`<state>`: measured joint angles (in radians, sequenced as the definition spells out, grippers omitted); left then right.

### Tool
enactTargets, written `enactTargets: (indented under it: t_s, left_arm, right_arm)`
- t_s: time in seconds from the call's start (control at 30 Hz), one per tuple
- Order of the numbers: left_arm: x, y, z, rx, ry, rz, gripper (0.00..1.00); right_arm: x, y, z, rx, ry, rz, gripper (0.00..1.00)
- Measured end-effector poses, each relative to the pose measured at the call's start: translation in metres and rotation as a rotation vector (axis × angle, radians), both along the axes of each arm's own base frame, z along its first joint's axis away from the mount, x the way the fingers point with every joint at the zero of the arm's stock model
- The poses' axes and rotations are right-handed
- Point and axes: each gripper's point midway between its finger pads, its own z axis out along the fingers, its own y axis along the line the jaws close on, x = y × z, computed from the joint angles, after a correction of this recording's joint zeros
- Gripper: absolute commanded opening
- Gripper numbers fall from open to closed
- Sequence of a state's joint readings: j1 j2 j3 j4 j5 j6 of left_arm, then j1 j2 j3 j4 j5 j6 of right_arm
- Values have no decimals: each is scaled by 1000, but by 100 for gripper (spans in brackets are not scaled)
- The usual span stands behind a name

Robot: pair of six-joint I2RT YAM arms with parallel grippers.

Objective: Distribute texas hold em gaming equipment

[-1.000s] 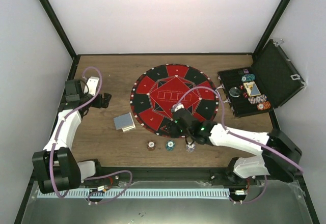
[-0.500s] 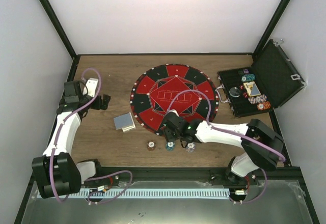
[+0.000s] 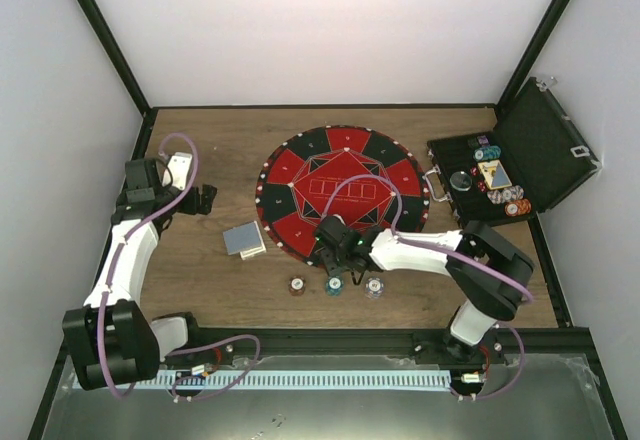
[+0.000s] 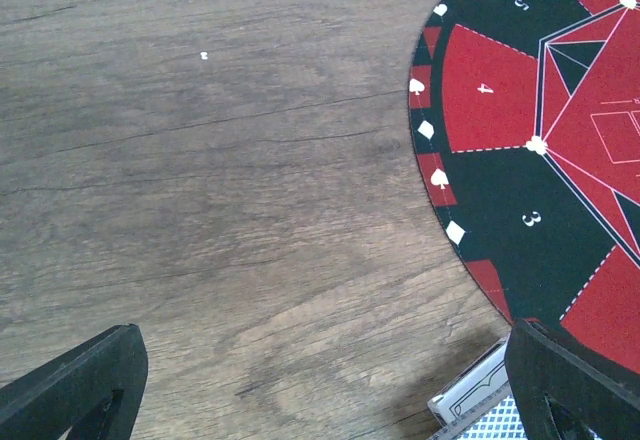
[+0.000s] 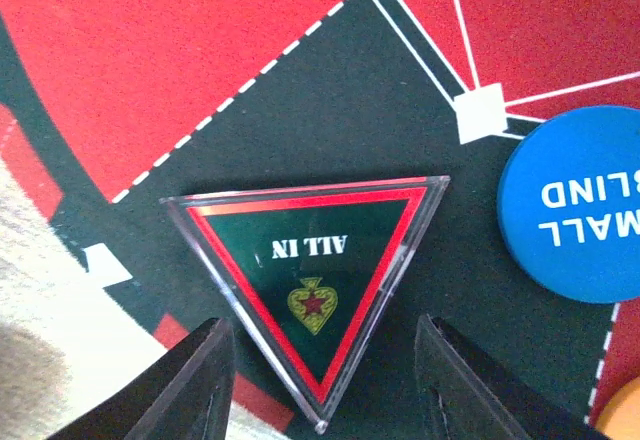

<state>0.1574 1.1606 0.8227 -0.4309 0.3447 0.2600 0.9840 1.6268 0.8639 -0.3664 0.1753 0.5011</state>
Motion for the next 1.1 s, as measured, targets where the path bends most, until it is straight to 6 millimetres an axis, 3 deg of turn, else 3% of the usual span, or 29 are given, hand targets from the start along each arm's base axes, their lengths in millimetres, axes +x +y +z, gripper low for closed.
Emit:
enactTargets:
  t_s: [0.27, 0.6, 0.8, 1.1]
  left_arm:
    - [1, 0, -5, -13, 17, 10, 100]
    - [1, 0, -5, -17, 20, 13, 100]
    - [-1, 0, -5, -20, 34, 15, 100]
    - [-4, 1, -6, -20, 55, 18, 100]
  right_arm:
    - [6, 1, -8, -21, 14, 22, 39]
    - [29, 22, -6, -26, -13, 56, 33]
    - [60, 46, -3, -20, -46, 77, 33]
    - [119, 103, -3, 3, -103, 118, 33]
